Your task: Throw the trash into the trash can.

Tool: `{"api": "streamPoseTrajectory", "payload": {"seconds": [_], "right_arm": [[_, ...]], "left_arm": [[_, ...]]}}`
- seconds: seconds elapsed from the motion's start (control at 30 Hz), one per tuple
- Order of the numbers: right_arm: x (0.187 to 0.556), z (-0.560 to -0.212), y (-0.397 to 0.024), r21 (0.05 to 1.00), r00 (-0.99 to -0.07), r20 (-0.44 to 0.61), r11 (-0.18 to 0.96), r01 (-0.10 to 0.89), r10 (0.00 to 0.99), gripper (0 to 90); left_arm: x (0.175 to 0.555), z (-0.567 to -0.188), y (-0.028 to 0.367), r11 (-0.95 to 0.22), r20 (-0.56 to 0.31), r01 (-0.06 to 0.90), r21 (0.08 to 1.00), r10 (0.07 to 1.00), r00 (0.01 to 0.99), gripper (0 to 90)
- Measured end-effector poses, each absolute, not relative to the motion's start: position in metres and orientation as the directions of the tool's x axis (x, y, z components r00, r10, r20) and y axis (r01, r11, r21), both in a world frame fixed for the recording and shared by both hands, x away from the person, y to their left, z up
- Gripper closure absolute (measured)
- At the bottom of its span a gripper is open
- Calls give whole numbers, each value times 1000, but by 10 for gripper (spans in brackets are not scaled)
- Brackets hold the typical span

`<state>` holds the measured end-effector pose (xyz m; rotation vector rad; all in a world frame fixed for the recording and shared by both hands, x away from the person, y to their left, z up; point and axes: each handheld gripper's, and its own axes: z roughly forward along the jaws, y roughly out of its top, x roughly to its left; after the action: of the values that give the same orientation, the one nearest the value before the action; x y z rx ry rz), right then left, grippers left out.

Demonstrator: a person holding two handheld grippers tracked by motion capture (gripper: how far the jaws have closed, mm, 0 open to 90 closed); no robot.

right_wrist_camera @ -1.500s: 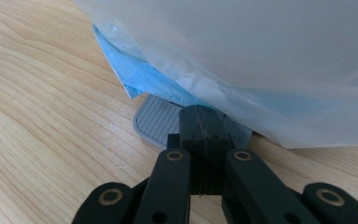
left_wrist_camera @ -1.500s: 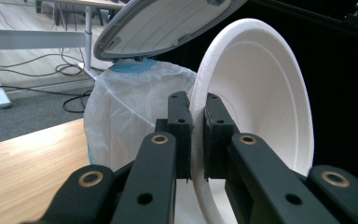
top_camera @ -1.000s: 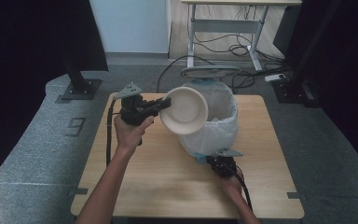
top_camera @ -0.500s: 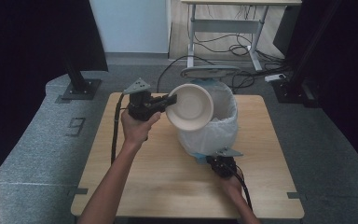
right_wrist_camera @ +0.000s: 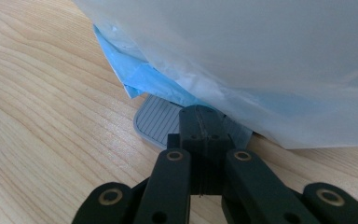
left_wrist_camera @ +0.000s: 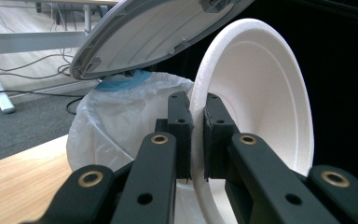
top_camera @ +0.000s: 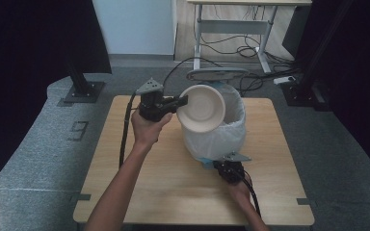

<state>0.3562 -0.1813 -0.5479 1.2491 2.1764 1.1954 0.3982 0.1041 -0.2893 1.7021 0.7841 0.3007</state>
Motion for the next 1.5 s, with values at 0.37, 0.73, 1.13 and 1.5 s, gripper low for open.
{"api": "streamPoseTrajectory", "payload": {"seconds": [0.37,0.73,1.13,1.5], "right_arm": [[356,-548,-181,811,-545,97,251,528,833,894],[356,-548,-182,811,-543,103,246,531,833,894],[356,-548,-182,811,-544,106,244,532,832,894],[356,-548,-182,812,-543,108,242,532,833,894]], "left_arm": [[406,-290,96,-101,-201,342,934,644,738,841],[421,-291,79,-109,-196,344,933,645,738,841],[432,-284,67,-112,-191,340,934,648,737,841],[442,-287,62,-101,-197,349,932,666,719,824]]}}
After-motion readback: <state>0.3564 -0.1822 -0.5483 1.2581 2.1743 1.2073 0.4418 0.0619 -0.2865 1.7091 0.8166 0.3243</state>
